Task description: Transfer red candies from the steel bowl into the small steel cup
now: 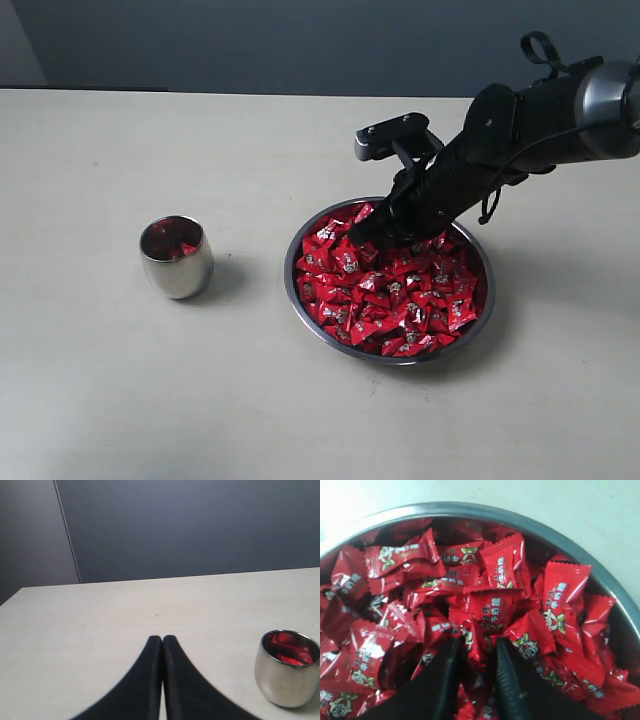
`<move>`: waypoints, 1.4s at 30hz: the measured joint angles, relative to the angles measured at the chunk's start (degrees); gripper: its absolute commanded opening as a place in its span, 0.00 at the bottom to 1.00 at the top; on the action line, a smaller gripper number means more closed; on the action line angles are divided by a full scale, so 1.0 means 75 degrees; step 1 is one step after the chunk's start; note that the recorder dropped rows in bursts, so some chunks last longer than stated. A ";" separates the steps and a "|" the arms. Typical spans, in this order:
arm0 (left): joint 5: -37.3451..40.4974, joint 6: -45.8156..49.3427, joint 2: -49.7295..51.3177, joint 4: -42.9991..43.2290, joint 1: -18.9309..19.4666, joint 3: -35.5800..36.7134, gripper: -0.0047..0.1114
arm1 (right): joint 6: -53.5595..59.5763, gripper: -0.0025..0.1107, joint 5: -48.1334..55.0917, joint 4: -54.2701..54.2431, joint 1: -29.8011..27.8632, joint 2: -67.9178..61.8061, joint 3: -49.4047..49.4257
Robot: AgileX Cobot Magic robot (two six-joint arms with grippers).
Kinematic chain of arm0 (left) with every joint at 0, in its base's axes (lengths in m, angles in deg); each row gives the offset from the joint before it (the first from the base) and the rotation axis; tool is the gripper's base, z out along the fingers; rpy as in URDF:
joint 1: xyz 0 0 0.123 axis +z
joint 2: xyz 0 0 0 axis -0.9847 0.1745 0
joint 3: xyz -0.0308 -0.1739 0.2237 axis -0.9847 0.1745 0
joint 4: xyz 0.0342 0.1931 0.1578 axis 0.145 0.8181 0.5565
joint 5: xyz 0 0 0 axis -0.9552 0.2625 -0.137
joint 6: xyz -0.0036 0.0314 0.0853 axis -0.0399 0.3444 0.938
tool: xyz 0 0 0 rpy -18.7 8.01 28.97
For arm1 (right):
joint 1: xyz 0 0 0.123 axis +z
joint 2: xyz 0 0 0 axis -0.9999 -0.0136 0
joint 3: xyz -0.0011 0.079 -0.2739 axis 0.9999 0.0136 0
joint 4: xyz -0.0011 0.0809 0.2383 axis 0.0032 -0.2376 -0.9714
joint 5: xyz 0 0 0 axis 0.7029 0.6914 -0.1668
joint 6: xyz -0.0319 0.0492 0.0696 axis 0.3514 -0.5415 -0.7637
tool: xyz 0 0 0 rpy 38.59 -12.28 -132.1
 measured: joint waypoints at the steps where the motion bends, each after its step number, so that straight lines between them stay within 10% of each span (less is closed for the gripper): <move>1: 0.0000 0.0000 0.0000 0.0000 0.0000 0.0000 0.04 | 0.0000 0.23 -0.0015 0.0000 0.0000 -0.0014 0.0000; 42: 0.0000 0.0000 0.0000 0.0000 0.0000 0.0000 0.04 | -0.0135 0.23 0.0047 0.0405 0.0000 -0.0018 0.0000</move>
